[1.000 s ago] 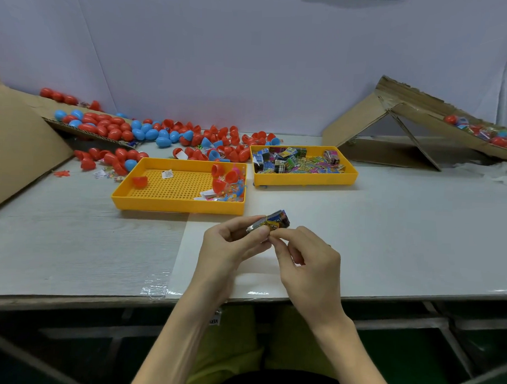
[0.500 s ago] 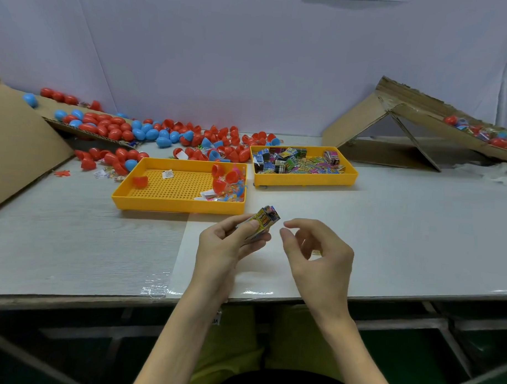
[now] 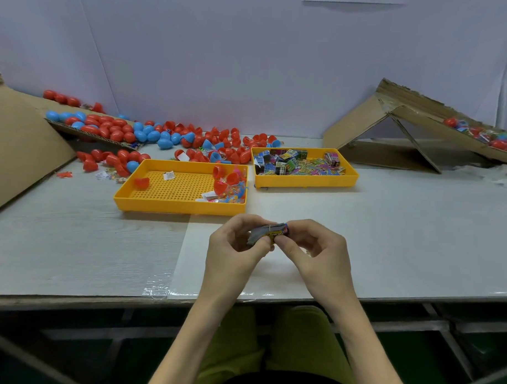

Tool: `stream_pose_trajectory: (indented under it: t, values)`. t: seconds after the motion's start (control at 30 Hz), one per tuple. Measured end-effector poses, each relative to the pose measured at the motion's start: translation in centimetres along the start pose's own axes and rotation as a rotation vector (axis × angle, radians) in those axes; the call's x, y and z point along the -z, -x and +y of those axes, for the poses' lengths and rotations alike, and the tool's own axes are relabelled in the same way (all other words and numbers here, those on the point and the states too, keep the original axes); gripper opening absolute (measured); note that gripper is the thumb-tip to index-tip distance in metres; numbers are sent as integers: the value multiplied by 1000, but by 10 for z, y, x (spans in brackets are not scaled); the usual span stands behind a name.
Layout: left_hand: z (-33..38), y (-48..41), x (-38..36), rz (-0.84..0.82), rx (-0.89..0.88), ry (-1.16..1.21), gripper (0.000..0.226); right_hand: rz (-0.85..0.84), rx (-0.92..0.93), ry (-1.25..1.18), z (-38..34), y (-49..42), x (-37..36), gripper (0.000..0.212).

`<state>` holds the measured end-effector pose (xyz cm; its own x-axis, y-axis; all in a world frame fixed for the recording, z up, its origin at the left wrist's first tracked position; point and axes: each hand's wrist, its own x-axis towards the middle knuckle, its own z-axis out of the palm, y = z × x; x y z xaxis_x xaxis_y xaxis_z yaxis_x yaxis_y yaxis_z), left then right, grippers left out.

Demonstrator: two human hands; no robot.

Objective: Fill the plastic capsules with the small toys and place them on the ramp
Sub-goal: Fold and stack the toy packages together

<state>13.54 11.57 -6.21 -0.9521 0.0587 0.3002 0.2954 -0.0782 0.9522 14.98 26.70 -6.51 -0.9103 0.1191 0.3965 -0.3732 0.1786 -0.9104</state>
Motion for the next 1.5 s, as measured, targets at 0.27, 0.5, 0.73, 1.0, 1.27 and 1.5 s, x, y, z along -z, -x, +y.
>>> stream_pose_trajectory:
  t: [0.27,0.5,0.73,1.0,1.27,1.5]
  values:
    - [8,1,1,-96,7,43,19,-18,42,-38,-2,4,2,15]
    - [4,-1,1,-107,-17,20,18,-81,82,-89,-7,5,0,17]
    - [1,-1,-2,-95,-61,9,10,-90,133,55,-5,5,-4,11]
    - [6,1,-4,-62,-56,16,7,-68,92,26,-2,6,-1,14]
    - [2,0,5,-166,-31,39,38,-43,76,-59,-5,4,1,12]
    - [4,2,3,-57,0,37,17,-44,52,-93,-6,4,3,18]
